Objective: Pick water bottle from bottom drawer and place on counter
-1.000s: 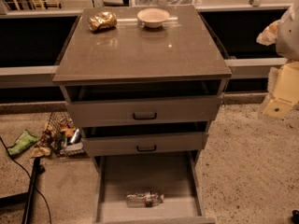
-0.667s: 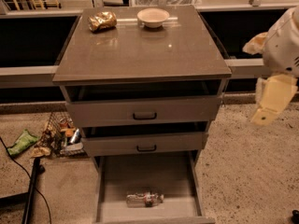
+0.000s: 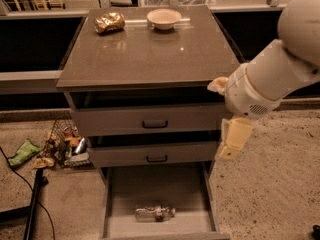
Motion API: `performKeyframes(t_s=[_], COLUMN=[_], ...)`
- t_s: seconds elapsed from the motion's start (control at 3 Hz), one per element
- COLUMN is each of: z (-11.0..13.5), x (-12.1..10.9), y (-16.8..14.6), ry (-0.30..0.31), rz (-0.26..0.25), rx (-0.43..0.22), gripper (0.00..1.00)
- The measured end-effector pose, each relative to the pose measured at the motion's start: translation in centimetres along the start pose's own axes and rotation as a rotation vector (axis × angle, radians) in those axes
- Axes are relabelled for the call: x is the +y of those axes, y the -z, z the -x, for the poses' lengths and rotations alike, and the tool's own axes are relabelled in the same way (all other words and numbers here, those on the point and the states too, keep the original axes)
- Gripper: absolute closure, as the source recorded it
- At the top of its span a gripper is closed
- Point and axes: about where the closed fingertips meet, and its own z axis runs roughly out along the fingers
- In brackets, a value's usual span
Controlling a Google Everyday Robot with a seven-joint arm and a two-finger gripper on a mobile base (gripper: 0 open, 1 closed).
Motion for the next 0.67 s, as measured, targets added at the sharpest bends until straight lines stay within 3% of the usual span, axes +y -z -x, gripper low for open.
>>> performKeyframes(t_s=[0.33, 0.67], z=[0.71, 0.74], x=[0.67, 0.70], y=[-6.00, -6.05], ry=[-0.027, -0.025], rz=[0.082, 0.083], rx=[-0.076, -0.076], gripper=[0.00, 0.00])
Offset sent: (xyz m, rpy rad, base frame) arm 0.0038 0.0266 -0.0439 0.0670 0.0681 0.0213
